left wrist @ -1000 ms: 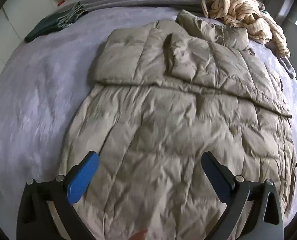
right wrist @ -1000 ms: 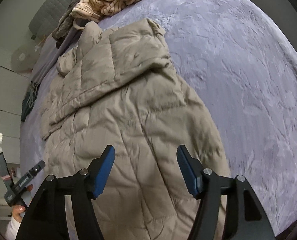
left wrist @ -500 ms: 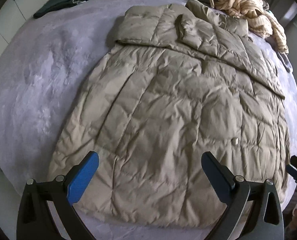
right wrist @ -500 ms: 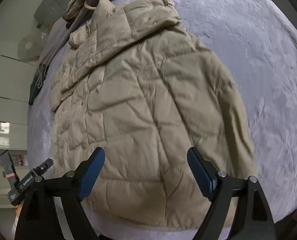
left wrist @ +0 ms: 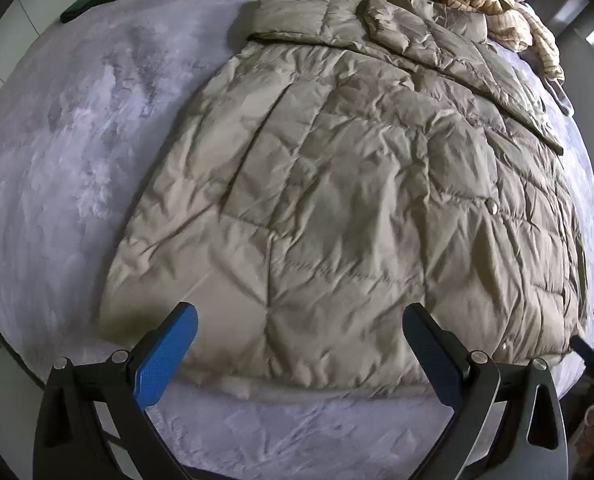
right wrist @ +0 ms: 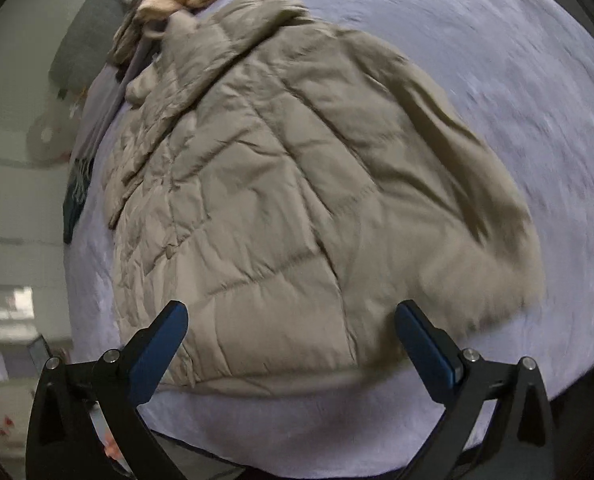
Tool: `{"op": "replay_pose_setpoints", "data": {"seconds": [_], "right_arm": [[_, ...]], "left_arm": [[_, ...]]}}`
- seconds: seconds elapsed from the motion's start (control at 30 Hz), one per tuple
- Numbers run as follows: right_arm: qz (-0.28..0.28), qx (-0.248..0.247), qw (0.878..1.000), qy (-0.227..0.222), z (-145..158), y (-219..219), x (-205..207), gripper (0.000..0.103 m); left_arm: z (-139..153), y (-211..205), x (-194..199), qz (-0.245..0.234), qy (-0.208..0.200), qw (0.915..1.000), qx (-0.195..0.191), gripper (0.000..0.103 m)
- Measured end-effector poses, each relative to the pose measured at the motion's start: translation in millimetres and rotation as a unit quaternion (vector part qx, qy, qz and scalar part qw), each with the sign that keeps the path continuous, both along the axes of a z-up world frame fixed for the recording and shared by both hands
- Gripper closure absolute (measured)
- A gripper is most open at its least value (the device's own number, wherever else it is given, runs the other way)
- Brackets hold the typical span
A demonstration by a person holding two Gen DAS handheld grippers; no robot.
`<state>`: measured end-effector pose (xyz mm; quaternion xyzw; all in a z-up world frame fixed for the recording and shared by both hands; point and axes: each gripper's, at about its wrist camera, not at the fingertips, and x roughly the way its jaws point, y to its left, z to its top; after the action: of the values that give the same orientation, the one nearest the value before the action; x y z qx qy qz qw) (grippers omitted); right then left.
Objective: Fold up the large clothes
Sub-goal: 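Grasp the jacket hem with both tools and lift it toward the collar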
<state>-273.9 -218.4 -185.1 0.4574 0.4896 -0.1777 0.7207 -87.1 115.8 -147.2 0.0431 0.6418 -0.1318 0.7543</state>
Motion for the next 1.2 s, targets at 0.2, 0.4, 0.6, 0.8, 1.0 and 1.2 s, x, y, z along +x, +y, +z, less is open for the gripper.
{"op": "replay_pose_setpoints", "data": {"seconds": [0.2, 0.4, 0.6, 0.8, 1.0, 1.2], "right_arm": [[-0.037, 0.043, 0.998, 0.007, -11, 3, -21, 0.000], [-0.094, 0.077, 0.993, -0.009, -18, 2, -44, 0.000], [-0.129, 0.112, 0.985, -0.014, -31, 1, -57, 0.000], [-0.147, 0.129, 0.980, -0.021, -38, -1, -59, 0.000], [-0.196, 0.147, 0.968, -0.047, -46, -14, -64, 0.000], [-0.218, 0.166, 0.959, -0.074, -49, -20, -58, 0.004]], "left_arm": [[-1, 25, -7, 0.004, 0.019, 0.9992, -0.035, 0.000], [-10, 77, -17, 0.053, 0.069, 0.9904, -0.107, 0.000], [-34, 95, -19, 0.082, 0.128, 0.9736, -0.171, 0.000], [-47, 79, -8, 0.105, 0.126, 0.9637, -0.210, 0.000], [-63, 67, 15, 0.135, 0.132, 0.9538, -0.233, 0.001], [-60, 52, 22, 0.116, 0.126, 0.9585, -0.228, 0.054]]}}
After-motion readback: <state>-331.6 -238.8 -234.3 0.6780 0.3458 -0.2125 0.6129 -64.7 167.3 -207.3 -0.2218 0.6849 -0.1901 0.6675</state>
